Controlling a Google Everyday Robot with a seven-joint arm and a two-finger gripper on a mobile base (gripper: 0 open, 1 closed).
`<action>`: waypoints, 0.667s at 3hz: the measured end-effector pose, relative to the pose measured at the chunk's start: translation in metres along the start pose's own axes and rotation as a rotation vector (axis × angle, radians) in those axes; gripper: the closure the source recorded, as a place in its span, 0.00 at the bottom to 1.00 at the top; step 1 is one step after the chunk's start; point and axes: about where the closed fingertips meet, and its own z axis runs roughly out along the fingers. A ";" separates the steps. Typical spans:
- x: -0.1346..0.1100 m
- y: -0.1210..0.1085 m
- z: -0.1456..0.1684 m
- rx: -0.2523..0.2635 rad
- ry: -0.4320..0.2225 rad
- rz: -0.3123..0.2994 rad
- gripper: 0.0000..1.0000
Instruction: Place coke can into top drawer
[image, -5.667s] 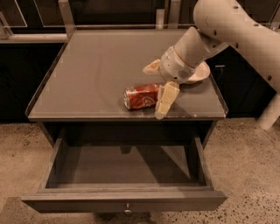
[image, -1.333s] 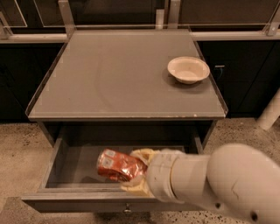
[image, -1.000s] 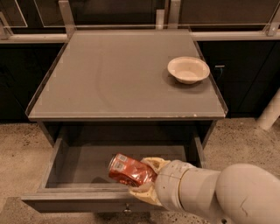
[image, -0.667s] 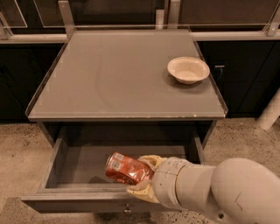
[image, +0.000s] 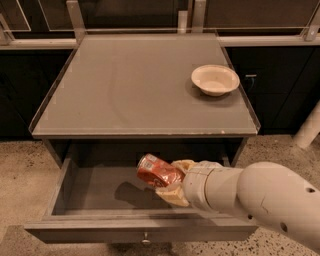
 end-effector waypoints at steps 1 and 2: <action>0.014 -0.013 0.012 0.038 0.006 0.079 1.00; 0.034 -0.019 0.022 0.085 0.026 0.158 1.00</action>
Offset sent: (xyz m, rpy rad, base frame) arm 0.0302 -0.0319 -0.0649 0.0701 0.0877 -0.2985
